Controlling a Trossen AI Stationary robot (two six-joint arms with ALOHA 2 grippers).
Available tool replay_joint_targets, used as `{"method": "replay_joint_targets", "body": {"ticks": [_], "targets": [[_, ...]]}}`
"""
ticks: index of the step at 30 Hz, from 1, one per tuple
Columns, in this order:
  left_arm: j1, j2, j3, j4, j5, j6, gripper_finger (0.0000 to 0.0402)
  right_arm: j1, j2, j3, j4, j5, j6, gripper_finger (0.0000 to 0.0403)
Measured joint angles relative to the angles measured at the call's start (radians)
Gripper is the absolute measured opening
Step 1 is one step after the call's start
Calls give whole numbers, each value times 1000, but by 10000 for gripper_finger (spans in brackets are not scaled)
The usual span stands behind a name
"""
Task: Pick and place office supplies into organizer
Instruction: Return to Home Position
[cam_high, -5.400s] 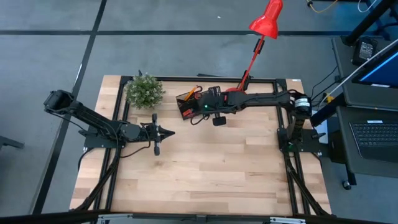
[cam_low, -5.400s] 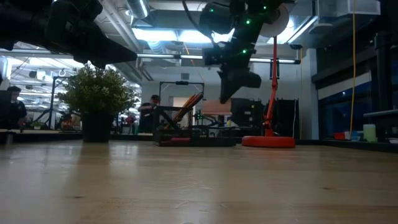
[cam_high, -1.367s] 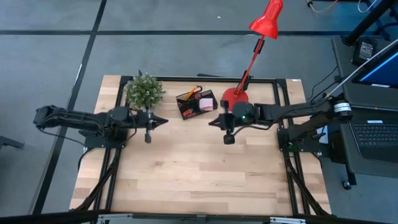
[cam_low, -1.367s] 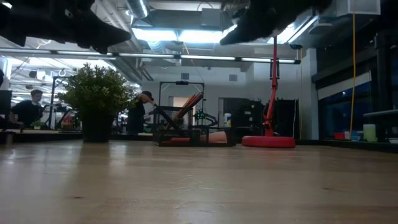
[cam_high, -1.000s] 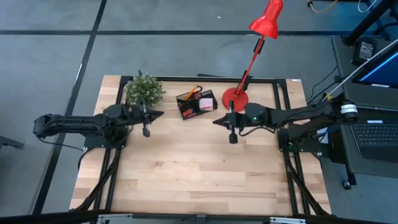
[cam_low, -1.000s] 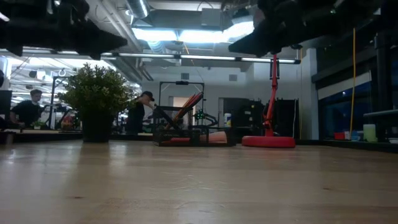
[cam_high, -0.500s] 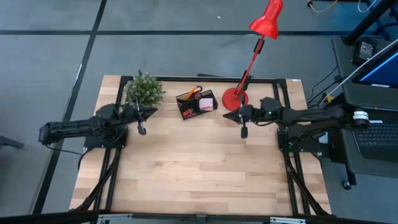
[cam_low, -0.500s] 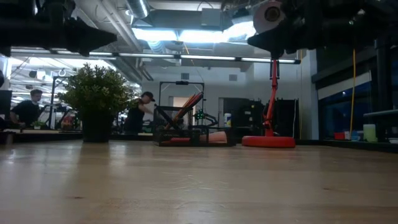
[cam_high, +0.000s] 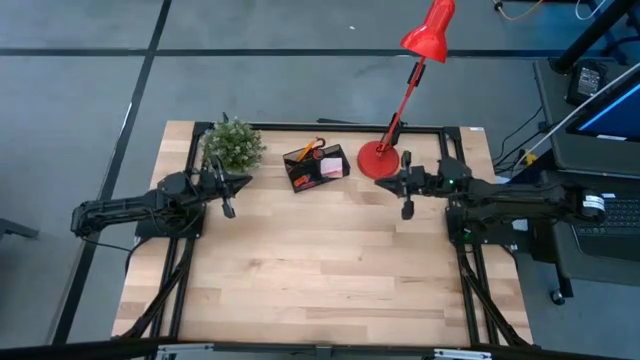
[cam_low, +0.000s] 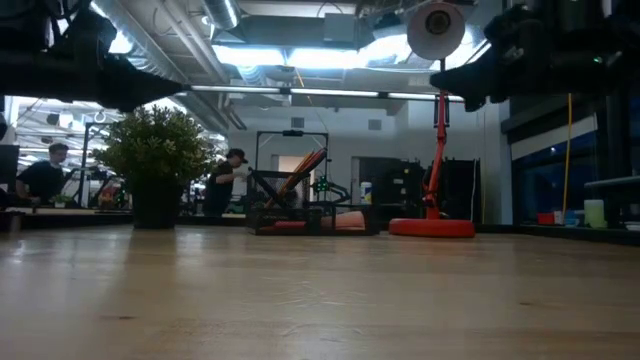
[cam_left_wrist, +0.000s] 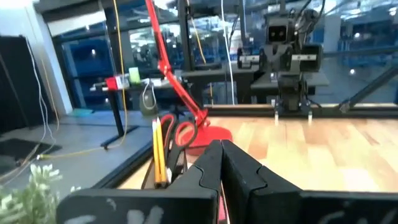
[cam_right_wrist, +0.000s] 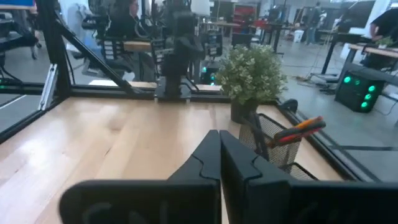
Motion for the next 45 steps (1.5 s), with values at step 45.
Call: {"method": "replay_joint_targets", "body": {"ticks": [45], "targets": [[0, 3, 0, -81, 1, -137, 2, -23, -432, -244, -54, 0, 131, 29]]}}
